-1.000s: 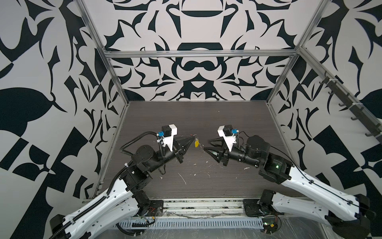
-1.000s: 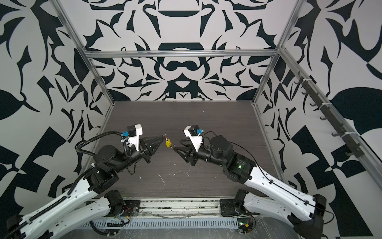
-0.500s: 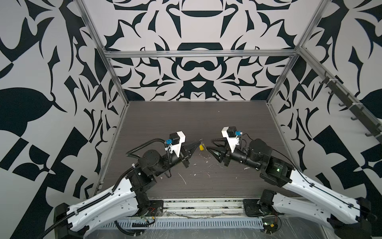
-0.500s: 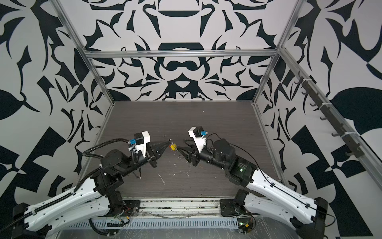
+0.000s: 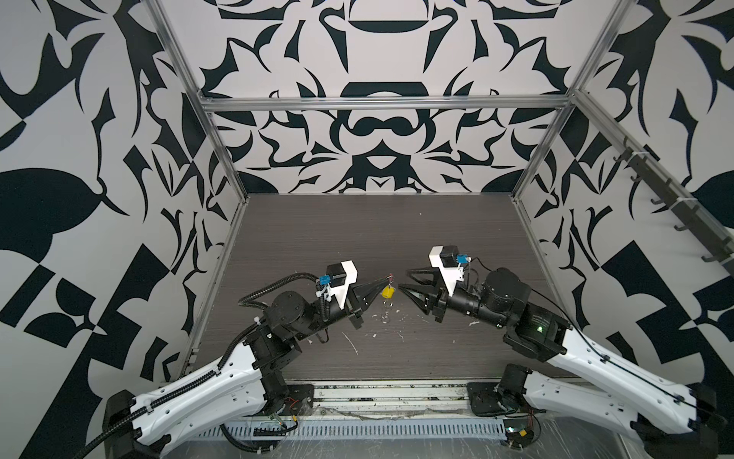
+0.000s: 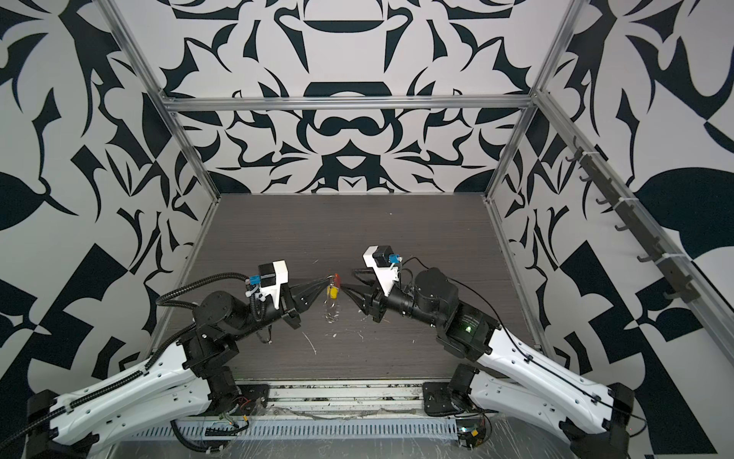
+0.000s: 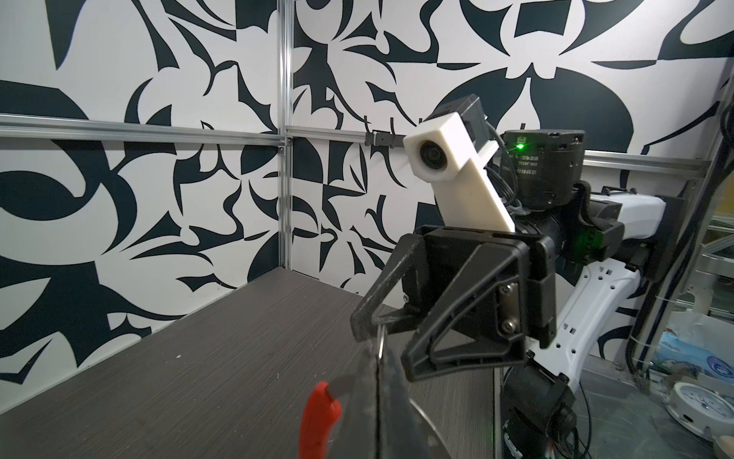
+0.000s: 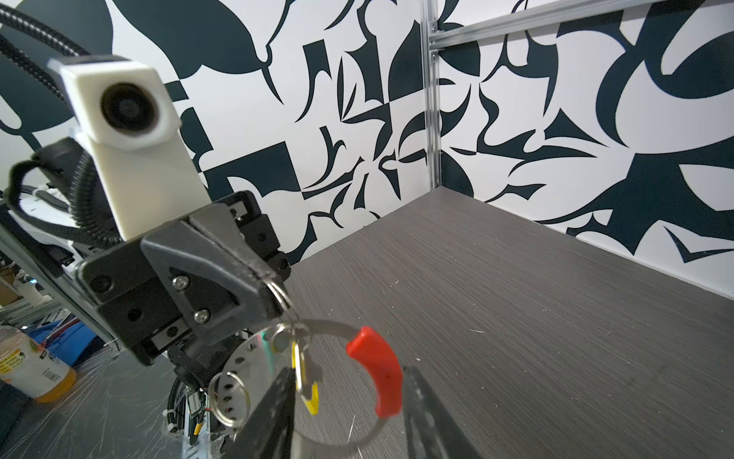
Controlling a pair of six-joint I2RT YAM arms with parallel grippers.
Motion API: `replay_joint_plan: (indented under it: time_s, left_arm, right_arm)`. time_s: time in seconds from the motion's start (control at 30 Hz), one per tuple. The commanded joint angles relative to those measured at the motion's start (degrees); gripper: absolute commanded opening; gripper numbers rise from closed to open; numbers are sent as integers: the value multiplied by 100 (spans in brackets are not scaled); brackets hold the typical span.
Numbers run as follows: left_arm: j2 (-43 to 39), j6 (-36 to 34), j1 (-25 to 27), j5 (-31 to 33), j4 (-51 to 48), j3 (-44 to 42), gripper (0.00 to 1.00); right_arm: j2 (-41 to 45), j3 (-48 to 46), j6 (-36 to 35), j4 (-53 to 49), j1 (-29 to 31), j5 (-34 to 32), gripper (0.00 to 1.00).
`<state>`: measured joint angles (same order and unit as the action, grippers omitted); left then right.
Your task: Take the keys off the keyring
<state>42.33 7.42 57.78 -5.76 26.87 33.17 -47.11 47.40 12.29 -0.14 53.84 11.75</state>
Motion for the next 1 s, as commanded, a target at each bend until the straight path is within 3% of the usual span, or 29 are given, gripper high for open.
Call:
replay_joint_plan:
  time_s: [0.0, 0.97]
  left_arm:
    - [-75, -20, 23, -88, 392, -74, 0]
    - [-20, 238, 21, -183, 618, -126, 0]
  right_arm:
    - [-18, 0, -82, 301, 97, 144, 48]
    - [-439, 177, -359, 454, 478, -76, 45]
